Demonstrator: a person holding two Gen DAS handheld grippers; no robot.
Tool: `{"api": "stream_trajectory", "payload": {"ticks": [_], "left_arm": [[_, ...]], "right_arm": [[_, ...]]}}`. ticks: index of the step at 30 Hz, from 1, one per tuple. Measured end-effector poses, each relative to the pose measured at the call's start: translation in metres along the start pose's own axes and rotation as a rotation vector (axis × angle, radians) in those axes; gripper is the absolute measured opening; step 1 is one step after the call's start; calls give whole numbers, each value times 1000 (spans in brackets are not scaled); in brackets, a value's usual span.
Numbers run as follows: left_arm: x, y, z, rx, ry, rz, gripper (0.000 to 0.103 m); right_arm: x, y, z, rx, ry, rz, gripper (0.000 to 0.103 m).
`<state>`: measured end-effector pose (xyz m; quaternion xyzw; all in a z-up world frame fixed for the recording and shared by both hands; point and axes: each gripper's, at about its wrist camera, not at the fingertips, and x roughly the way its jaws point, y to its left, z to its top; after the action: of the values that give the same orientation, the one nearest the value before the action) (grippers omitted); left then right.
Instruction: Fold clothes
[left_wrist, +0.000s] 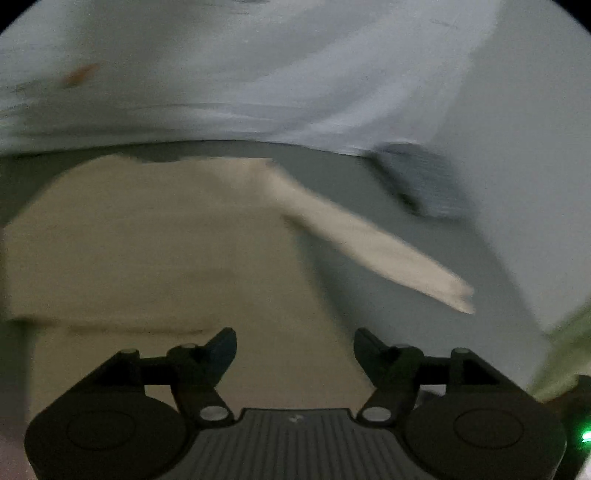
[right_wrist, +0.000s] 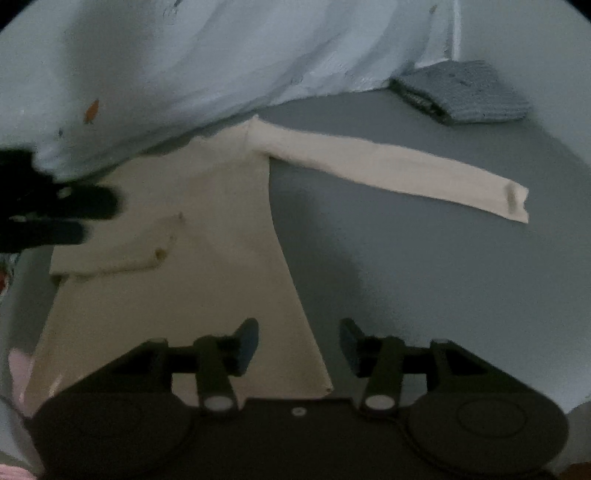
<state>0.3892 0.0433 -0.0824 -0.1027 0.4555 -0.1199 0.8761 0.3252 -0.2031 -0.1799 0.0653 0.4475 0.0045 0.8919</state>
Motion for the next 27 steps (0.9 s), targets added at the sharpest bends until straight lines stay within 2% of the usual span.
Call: {"api": "stream_trajectory", "payload": {"ticks": [2,5,8,10,11,12,14,18,19,21,24,27], "left_arm": [[-5,28,-11,-82,6,128,72],[-17,68,-32,-169,25,343,73],[-31,102,-53,-214,43,478,73],[-32,122,-63,-278,62,491,73],[-29,132,-67,-312,71,492,72],[-26,139,-71,-333,81,485,71],[-19,146,-75,-342,96,465,70],[-5,148,-82,-315,98,409,59],[-1,148,-86,-320,89,414,57],[3,148,-89,-333,58,432,48],[8,140,-91,-304,49,442,47],[5,140,-94,-294,51,427,46]], "right_arm": [[7,10,-1,-88,3,-6,54],[17,41,-6,-291,-54,-24,53],[29,74,-2,-450,-103,4,52],[38,97,0,-552,-136,32,42],[43,111,0,-621,-143,42,27],[48,124,0,-688,-148,47,21],[57,147,0,-800,-151,23,21],[68,178,3,-937,-143,2,23],[70,183,3,-958,-132,-1,23],[78,190,5,-1003,-115,6,28],[91,196,12,-1041,-93,28,38],[103,202,17,-1071,-87,38,38]]}}
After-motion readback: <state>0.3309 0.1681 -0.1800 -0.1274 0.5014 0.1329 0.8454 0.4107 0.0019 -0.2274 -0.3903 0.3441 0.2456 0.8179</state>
